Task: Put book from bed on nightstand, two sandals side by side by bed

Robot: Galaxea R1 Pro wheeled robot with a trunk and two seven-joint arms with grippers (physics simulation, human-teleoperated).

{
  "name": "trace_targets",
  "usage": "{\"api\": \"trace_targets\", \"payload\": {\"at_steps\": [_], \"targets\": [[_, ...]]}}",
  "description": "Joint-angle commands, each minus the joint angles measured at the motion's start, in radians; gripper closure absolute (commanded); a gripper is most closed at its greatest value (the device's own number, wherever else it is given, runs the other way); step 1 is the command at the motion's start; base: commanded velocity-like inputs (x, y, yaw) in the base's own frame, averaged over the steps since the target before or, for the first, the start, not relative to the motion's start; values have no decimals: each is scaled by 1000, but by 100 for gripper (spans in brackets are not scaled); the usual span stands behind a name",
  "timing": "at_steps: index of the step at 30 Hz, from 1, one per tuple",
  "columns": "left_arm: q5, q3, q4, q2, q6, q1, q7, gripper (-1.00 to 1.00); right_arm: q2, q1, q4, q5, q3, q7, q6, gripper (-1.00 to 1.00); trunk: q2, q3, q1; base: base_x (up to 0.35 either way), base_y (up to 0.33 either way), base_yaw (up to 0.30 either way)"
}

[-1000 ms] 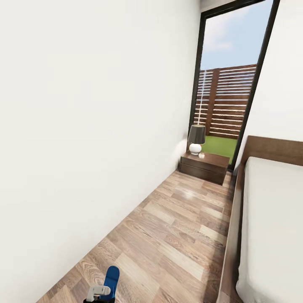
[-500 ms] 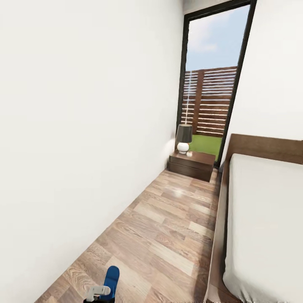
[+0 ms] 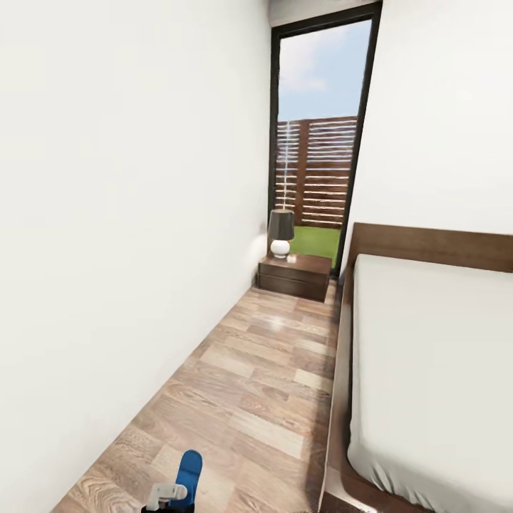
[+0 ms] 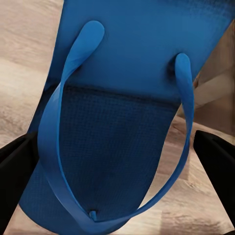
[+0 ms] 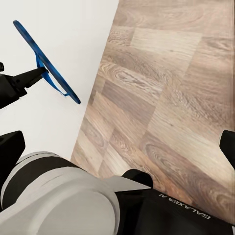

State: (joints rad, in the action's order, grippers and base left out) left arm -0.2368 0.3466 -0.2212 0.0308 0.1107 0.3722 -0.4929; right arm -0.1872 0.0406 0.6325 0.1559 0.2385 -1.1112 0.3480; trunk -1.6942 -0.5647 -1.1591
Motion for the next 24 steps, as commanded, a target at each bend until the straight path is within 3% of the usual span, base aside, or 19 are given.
{"api": "trace_targets", "payload": {"at_steps": [1, 24], "targets": [[-10, 8, 0, 0, 6, 1, -4, 100, 0, 1, -1, 5, 1, -2, 9, -100, -1, -1, 0, 0, 0, -284], [-10, 8, 0, 0, 6, 1, -4, 100, 1, 1, -1, 5, 1, -2, 9, -100, -1, -1, 0, 0, 0, -284]]}}
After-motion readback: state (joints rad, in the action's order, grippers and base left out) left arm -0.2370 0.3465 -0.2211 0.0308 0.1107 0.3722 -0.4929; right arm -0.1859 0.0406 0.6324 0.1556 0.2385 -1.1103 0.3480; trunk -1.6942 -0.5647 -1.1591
